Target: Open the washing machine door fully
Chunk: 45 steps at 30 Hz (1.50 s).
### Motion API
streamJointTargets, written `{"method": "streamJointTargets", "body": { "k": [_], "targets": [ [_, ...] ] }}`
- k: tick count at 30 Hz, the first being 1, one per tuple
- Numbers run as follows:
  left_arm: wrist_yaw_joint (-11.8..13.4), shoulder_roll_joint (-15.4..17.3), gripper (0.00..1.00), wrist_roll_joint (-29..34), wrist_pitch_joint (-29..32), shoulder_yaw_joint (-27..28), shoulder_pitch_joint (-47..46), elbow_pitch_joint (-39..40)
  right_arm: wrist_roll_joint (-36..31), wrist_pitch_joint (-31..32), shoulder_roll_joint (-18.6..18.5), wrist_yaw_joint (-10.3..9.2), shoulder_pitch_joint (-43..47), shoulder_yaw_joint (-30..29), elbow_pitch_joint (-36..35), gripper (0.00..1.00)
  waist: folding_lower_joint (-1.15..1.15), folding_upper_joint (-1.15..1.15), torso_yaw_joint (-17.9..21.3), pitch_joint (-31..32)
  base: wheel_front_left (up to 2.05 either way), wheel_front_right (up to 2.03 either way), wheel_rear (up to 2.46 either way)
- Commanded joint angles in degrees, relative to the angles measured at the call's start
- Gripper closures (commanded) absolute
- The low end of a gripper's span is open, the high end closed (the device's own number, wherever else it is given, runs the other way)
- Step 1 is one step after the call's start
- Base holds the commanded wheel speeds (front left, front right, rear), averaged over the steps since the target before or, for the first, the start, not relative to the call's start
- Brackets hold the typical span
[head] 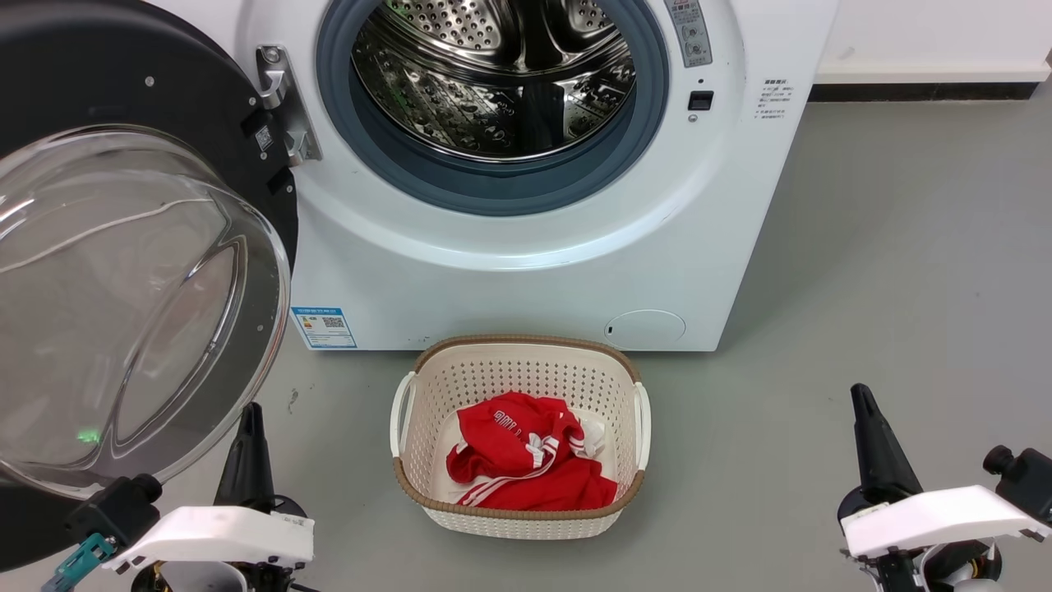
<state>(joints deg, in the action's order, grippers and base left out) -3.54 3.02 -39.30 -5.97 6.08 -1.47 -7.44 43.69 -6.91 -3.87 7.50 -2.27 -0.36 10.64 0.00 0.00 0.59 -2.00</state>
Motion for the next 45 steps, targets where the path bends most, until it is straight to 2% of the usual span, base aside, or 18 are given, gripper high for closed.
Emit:
{"method": "streamJointTargets", "body": {
  "k": [1, 20, 45],
  "targets": [
    [-0.23, 0.22, 1.00, -1.34, 0.24, 0.13, -1.61, 0.49, 1.36, 0.31, -0.47, 0.00, -1.30, -0.17, -0.57, 1.00, 0.00, 0.00, 0.00, 0.01, 0.00, 0.00, 0.00],
    [-1.36, 0.13, 1.00, -16.14, 3.78, 0.26, -2.69, -1.52, 15.53, 3.44, -0.66, 0.00, -2.20, -1.12, 0.50, 1.00, 0.00, 0.00, -0.13, 0.39, 0.00, 0.00, 0.00],
    [-2.58, 0.02, 1.00, -31.94, 7.60, 0.41, -3.81, -3.72, 30.48, 7.07, -0.63, 0.00, -3.02, -2.44, 1.67, 1.00, 0.00, 0.00, -0.29, 0.90, 0.00, 0.00, 0.00]
  ]
}}
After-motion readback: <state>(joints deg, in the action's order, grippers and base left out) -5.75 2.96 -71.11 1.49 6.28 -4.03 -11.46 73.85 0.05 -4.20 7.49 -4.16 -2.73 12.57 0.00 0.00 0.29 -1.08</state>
